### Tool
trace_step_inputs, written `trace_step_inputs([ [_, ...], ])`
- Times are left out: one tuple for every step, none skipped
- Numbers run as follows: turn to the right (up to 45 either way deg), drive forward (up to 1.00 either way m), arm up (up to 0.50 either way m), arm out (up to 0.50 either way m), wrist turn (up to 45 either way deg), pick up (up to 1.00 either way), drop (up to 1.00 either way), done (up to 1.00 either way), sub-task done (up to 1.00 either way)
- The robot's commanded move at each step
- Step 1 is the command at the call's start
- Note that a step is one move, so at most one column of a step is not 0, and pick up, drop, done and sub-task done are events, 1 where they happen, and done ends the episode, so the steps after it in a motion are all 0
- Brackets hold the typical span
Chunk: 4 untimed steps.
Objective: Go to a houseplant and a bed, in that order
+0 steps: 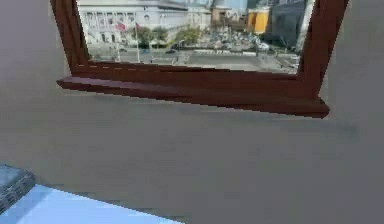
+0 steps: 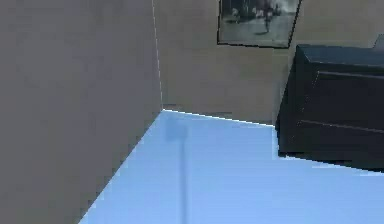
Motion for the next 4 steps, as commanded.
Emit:
trace_step_inputs([
  [-45.0, 0.00, 0.00, 0.00, 0.0, 0.00, 0.00, 0.00, 0.00],
  [-45.0, 0.00, 0.00, 0.00, 0.0, 0.00, 0.00, 0.00, 0.00],
  [-36.0, 0.00, 0.00, 0.00, 0.0, 0.00, 0.00, 0.00, 0.00],
  [0.0, 1.00, 0.00, 0.00, 0.0, 0.00, 0.00, 0.00, 0.00],
])
